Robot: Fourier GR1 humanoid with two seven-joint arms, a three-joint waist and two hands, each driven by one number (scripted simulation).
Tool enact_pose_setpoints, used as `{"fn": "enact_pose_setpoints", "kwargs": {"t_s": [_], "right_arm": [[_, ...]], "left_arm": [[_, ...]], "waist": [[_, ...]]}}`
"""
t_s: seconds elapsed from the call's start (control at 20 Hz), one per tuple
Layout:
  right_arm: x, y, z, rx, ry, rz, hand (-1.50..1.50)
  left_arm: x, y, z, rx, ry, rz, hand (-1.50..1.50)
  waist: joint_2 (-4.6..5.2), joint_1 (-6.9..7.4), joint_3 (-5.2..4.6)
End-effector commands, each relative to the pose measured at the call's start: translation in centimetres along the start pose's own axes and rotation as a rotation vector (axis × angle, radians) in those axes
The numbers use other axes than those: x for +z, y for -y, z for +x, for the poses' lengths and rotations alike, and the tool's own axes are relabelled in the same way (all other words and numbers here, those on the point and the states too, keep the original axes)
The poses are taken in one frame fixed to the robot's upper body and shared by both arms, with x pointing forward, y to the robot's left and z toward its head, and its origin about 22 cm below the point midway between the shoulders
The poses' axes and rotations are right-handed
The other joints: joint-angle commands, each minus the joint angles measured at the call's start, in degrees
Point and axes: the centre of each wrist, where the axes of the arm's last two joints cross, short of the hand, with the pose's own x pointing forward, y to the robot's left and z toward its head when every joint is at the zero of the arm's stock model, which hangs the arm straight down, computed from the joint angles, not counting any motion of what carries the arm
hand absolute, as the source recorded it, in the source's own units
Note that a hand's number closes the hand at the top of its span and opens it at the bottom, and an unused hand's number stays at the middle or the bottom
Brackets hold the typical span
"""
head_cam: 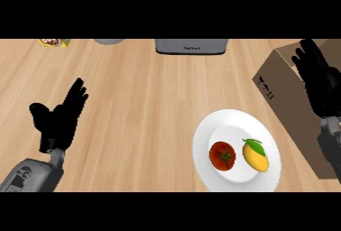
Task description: Pick the lemon from the plate and place it in the cardboard box
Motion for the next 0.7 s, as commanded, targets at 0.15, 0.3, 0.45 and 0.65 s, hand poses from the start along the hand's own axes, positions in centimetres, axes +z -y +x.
{"fn": "enact_pose_setpoints", "kwargs": {"t_s": [0.15, 0.3, 0.45, 0.65], "right_arm": [[0.0, 3.5, 7.0, -0.015, 0.363, 0.311, -1.50], [0.7, 4.9, 10.0, 0.412, 0.415, 0.470, -1.50], [1.1, 9.4, 7.1, 0.273, 0.484, 0.512, -1.50], [2.7, 10.9, 4.2, 0.392, 0.619, 0.645, -1.50]], "left_arm": [[-0.3, -0.6, 3.2, -0.183, 0.249, -0.138, 0.00], [0.3, 0.5, 4.3, -0.225, 0.326, -0.247, 0.00], [0.2, -1.1, 4.3, -0.239, 0.374, -0.300, 0.00], [0.2, -1.5, 3.9, -0.263, 0.382, -0.298, 0.00]], "waist": [[-0.53, -2.60, 0.15], [-0.58, -2.71, -0.09], [0.24, -1.67, 0.09], [0.23, -1.70, 0.17]]}}
